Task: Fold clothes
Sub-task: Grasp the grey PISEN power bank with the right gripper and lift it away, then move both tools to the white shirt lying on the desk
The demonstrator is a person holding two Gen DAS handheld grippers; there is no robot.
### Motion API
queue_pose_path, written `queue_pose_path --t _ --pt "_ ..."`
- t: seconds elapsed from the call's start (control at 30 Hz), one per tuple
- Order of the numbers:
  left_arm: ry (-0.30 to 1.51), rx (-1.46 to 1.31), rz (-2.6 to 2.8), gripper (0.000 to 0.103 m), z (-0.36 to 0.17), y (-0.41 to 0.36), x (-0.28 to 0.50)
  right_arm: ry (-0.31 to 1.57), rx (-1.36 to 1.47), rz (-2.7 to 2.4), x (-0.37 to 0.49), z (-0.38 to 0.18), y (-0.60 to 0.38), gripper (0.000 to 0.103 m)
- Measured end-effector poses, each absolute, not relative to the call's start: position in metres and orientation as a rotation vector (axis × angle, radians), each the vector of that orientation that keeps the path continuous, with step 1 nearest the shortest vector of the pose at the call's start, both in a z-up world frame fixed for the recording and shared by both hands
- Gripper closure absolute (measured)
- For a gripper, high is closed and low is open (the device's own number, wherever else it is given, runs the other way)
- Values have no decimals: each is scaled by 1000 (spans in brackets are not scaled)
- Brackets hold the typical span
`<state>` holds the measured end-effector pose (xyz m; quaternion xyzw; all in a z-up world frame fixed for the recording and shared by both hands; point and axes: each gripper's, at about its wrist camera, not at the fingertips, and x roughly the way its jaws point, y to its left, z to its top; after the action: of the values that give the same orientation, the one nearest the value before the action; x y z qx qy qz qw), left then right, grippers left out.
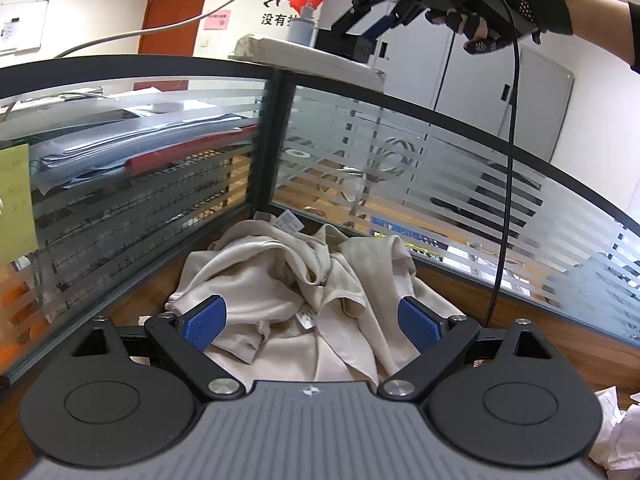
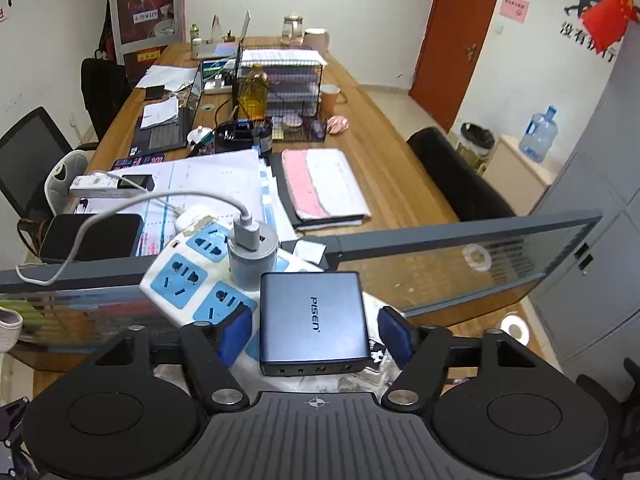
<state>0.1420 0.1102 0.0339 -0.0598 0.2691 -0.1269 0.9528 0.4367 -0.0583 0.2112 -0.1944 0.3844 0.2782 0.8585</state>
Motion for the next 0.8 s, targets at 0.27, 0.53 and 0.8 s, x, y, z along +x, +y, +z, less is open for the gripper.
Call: queue_pose_path --t 0.27,0.53,0.8 --pt "533 -95 -314 7 51 97 127 778 -385 568 382 241 -84 25" --pt "523 -47 -393 7 63 71 96 810 -360 536 273 231 -130 25" --pt "558 10 -485 7 57 32 51 814 -288 442 154 204 -189 24"
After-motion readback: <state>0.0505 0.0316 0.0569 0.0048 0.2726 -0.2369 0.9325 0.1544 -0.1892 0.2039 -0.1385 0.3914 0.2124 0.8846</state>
